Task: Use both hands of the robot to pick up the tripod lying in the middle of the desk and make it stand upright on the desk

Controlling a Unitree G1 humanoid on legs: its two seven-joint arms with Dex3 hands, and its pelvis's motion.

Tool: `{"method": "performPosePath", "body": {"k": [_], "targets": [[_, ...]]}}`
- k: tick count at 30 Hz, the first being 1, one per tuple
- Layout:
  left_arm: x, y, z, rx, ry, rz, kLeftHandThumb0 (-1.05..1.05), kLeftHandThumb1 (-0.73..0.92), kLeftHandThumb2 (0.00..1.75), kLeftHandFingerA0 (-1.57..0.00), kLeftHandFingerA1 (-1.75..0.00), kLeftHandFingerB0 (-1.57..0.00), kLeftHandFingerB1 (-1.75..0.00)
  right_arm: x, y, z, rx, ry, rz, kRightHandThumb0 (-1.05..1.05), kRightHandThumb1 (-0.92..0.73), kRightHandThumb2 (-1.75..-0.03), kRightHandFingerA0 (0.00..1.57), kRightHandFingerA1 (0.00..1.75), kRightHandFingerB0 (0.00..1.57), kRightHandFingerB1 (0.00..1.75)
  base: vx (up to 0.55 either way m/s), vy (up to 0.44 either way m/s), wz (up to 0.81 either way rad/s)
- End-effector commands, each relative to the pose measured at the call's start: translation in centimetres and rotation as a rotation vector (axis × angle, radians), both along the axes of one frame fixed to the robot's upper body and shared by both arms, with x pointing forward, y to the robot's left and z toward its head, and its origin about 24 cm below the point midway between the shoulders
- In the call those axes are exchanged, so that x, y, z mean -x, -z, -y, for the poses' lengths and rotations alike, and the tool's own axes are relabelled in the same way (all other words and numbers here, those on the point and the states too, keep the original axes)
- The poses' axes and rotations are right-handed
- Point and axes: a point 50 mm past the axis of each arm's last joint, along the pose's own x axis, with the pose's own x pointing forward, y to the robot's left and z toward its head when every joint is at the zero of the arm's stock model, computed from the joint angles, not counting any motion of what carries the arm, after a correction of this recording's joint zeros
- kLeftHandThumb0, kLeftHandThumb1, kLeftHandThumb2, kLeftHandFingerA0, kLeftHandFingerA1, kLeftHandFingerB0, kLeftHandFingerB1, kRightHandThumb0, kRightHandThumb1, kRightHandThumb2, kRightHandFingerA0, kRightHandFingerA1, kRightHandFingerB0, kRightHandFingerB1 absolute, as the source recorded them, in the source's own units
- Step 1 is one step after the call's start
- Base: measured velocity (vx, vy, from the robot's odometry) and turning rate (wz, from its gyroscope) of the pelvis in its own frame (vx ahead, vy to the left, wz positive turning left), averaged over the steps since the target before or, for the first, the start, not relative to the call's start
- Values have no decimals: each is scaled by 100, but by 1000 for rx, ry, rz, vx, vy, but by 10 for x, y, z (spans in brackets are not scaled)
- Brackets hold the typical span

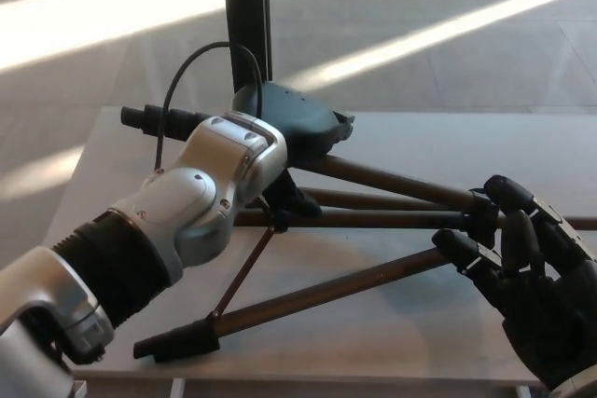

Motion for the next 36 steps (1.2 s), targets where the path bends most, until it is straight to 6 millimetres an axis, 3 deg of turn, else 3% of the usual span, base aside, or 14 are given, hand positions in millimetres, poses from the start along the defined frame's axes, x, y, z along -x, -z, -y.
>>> {"method": "performPosePath", "body": {"k": [1, 2, 5, 6, 8, 10, 11, 12, 14, 15, 16, 17, 33, 36], "targets": [[-1, 7, -10, -165, -40, 33, -71, 66, 60, -37, -57, -13, -38, 1, 0, 3, 20, 24, -10, -63, -73, -62, 72, 67, 64, 54, 0, 0, 0], [-1, 10, -11, -176, -36, 51, -65, 53, 89, -52, -66, -23, -51, 2, 1, 3, 20, 26, -12, -62, -73, -62, 73, 68, 66, 54, 0, 0, 0], [-1, 14, -13, -139, -31, 93, -61, 57, 92, -64, -69, -30, -52, 3, 1, 3, 13, 28, -17, -62, -73, -62, 73, 68, 65, 54, 0, 0, 0], [0, 14, -13, -117, -20, 117, -55, 75, 62, -75, -73, -38, -39, 3, 2, 3, 20, 31, -19, -62, -73, -62, 74, 68, 66, 54, 0, 0, 0], [1, 16, -15, -56, 24, 197, -40, 78, 65, -83, -138, -56, -55, 3, 2, 3, 24, 34, -23, -62, -73, -62, 75, 67, 64, 54, 0, 0, 0], [3, 20, -17, 67, 59, 271, -35, 72, 67, -84, -163, -57, -63, 2, 2, 3, 25, 35, -23, -62, -72, -61, 75, 67, 66, 53, 0, 0, 0], [3, 21, -17, 73, 56, 272, -33, 73, 61, -83, -165, -56, -65, 2, 2, 3, 29, 35, -21, -64, -71, -61, 75, 66, 67, 54, 0, 0, 0], [3, 22, -17, 76, 55, 274, -38, 54, 96, -111, -129, -57, -72, 2, 2, 3, 30, 37, -22, -64, -70, -61, 75, 66, 67, 53, 0, 0, 0], [4, 23, -17, 77, 56, 277, -38, 52, 96, -113, -130, -58, -73, 2, 2, 2, 30, 40, -25, -64, -70, -61, 76, 67, 67, 54, 0, 0, 0], [4, 23, -17, 109, 53, 268, -33, 70, 63, -82, -161, -58, -61, 2, 2, 2, 34, 39, -25, -65, -70, -61, 75, 67, 67, 54, 0, 0, 0], [4, 24, -17, 137, 49, 264, -35, 50, 94, -111, -129, -59, -71, 2, 2, 2, 32, 38, -25, -64, -71, -61, 75, 67, 66, 54, 0, 0, 0], [3, 25, -18, 167, 52, 256, -26, 62, 63, -80, -159, -68, -90, 2, 1, 2, 33, 36, -22, -62, -72, -61, 76, 68, 68, 54, 0, 0, 0], [-7, 21, -27, 189, -9, 312, -34, 76, 65, -83, -130, -75, -77, 13, 18, -17, 56, -60, -82, -64, -69, -61, 82, 81, 68, 56, 0, 0, 0], [-11, 9, -27, 293, 0, 380, -31, 70, 61, -80, -156, -77, -103, 22, 31, -29, 61, -110, -163, -62, -68, -60, 81, 83, 70, 58, 0, 0, 0]]}}
